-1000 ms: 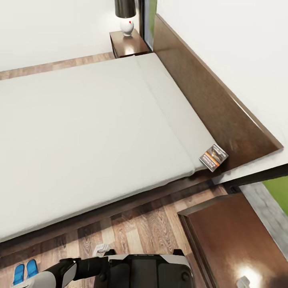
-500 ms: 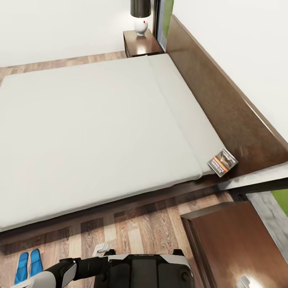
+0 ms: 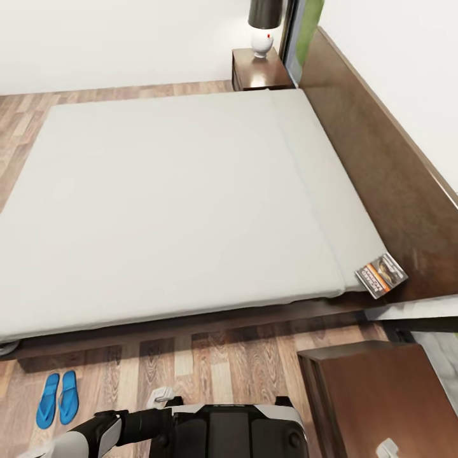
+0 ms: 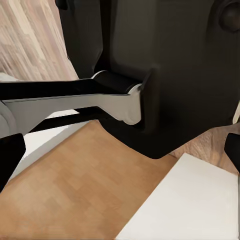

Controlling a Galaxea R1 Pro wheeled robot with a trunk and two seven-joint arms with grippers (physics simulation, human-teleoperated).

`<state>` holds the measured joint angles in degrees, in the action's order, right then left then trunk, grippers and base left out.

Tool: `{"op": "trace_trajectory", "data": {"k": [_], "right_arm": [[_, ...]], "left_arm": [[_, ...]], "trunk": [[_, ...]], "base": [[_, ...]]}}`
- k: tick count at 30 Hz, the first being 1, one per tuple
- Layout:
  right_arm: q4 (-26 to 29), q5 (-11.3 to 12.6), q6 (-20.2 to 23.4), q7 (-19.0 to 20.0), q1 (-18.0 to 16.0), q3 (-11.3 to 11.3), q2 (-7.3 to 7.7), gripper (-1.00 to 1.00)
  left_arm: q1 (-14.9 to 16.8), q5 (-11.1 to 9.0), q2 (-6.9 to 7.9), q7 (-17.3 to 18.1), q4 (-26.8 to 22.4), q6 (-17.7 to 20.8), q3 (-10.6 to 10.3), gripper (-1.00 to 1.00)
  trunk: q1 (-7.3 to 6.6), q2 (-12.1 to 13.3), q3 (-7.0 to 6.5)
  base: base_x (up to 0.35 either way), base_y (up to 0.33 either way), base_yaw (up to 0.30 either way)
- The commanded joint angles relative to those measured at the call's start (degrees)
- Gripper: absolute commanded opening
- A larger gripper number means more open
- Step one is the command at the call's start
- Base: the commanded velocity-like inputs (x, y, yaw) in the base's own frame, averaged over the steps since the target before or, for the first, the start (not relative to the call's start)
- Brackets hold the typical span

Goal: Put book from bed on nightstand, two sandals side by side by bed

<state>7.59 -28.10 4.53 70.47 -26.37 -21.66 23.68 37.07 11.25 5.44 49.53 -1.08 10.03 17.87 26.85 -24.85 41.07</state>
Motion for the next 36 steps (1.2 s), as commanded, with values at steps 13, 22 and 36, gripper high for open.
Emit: {"op": "trace_trajectory", "data": {"k": [13,22,36], "right_arm": [[0.1,-0.4,0.5,0.3,0.0,-0.5,0.01,1.00],[0.1,-0.4,0.5,0.4,0.0,-0.5,0.04,1.00],[0.1,-0.4,0.5,0.4,0.0,-0.5,-0.01,1.00]], "left_arm": [[0.0,0.4,0.05,0.2,-0.1,0.5,0.6,1.00],[0.0,0.4,0.08,0.2,-0.1,0.5,0.6,1.00],[0.0,0.4,0.10,0.2,-0.1,0.5,0.6,1.00]], "trunk": [[0.03,-0.1,0.06],[0.03,-0.1,0.06],[0.03,-0.1,0.06]], "base": [[0.080,0.061,0.162],[0.094,0.024,0.004],[0.130,0.000,0.000]]}}
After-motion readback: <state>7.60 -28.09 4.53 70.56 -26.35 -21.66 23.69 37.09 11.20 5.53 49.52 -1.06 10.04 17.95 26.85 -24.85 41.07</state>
